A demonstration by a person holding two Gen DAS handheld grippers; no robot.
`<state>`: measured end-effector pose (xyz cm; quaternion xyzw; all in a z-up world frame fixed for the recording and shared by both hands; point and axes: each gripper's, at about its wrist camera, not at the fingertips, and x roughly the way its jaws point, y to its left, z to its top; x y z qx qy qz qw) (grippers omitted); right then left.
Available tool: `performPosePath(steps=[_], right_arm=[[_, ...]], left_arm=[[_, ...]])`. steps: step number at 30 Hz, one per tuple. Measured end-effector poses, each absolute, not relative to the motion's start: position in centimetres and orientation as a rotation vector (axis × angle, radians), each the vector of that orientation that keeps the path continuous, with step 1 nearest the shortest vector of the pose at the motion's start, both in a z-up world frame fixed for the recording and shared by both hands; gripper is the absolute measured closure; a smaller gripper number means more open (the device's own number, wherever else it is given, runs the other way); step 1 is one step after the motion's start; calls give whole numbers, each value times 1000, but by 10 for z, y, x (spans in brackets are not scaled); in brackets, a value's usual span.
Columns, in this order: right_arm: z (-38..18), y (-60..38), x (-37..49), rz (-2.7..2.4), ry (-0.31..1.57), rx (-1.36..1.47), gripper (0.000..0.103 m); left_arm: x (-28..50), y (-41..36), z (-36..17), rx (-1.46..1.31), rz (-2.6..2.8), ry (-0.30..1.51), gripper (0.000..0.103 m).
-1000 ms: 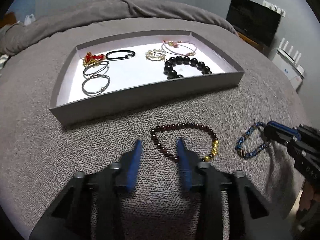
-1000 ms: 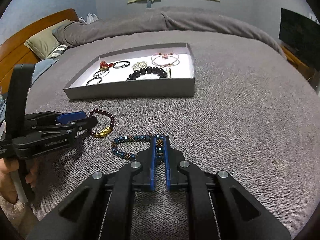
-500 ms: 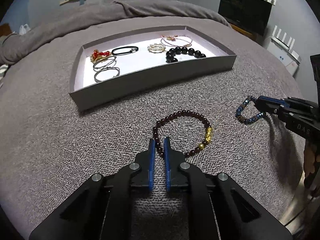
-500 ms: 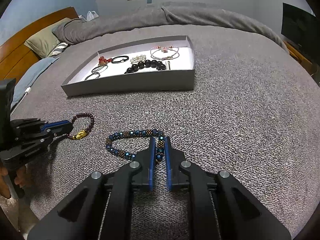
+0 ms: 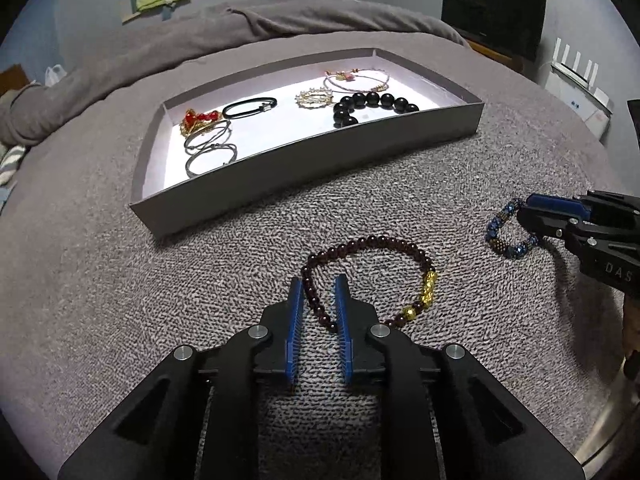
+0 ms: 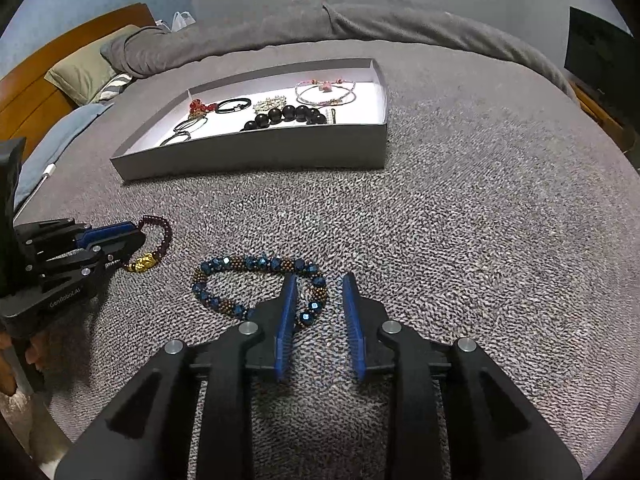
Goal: Organize jewelry
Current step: 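Carry both bracelets into the tray and open both tools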
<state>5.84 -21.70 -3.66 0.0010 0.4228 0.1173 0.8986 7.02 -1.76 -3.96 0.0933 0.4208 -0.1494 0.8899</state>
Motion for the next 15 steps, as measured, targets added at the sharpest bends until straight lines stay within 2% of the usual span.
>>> performPosePath(steps=[2, 4, 5, 7, 15], right_arm=[[-36, -219, 58, 251, 875, 19, 83], [-35, -220, 57, 255, 873, 25, 93], [-34, -220, 57, 258, 868, 29, 96], [-28, -219, 54, 267, 849, 39, 96], [14, -207, 45, 314, 729, 9, 96]], left_arm=[[70, -18, -39, 194, -310, 874, 86], [70, -17, -38, 190, -308, 874, 87], [69, -17, -37, 185, -308, 872, 92], [66, -17, -34, 178, -313, 861, 96], [53, -1, 12, 129, -347, 760, 96]])
